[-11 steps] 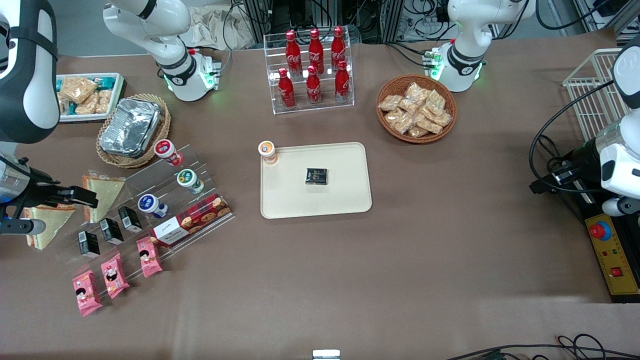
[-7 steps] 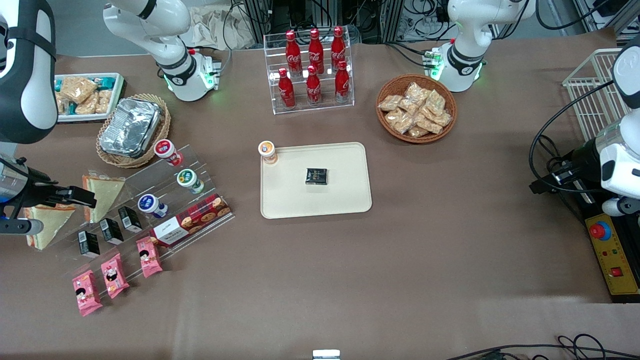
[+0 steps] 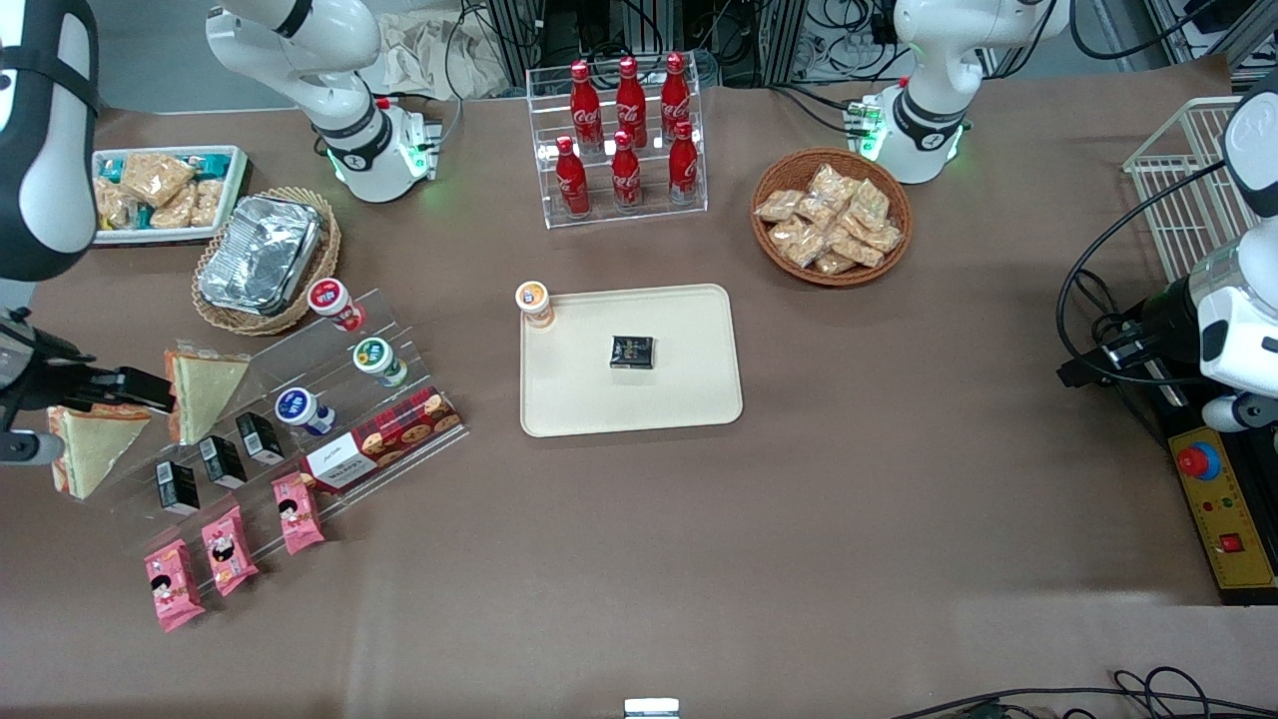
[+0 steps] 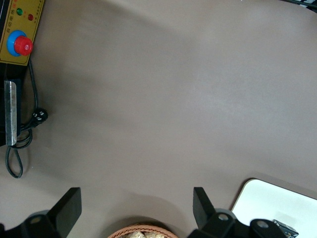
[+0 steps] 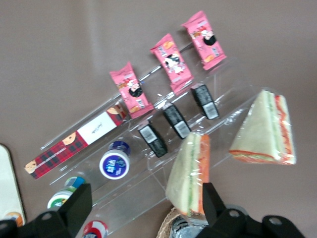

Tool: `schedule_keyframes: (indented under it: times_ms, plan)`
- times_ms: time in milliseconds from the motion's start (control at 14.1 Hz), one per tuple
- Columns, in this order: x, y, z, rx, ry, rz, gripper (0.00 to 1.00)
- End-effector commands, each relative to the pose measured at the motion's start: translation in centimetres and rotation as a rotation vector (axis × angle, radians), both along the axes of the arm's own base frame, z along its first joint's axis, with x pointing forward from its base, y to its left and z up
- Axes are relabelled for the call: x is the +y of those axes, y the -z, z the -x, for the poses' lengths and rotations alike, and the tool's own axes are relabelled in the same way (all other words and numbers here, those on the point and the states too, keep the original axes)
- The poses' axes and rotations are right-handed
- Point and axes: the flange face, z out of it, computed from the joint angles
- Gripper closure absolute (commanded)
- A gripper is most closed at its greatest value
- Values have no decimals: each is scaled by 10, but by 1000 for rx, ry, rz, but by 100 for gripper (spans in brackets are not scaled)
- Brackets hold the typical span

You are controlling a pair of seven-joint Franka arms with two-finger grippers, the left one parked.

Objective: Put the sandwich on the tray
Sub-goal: 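Lower the right gripper onto the wrapped triangle sandwich in the rack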

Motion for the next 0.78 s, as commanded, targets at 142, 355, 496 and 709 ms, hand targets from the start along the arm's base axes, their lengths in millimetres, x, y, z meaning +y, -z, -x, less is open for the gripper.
schedule_keyframes:
  times_ms: [142, 355, 496, 709]
  plan:
    - [-70, -11, 17, -17, 110, 25, 1]
    - [-119, -13, 31, -30, 206, 5, 2]
    - [-142, -2, 36, -27, 258, -2, 1]
    - [-161, 26, 34, -32, 426, 9, 2]
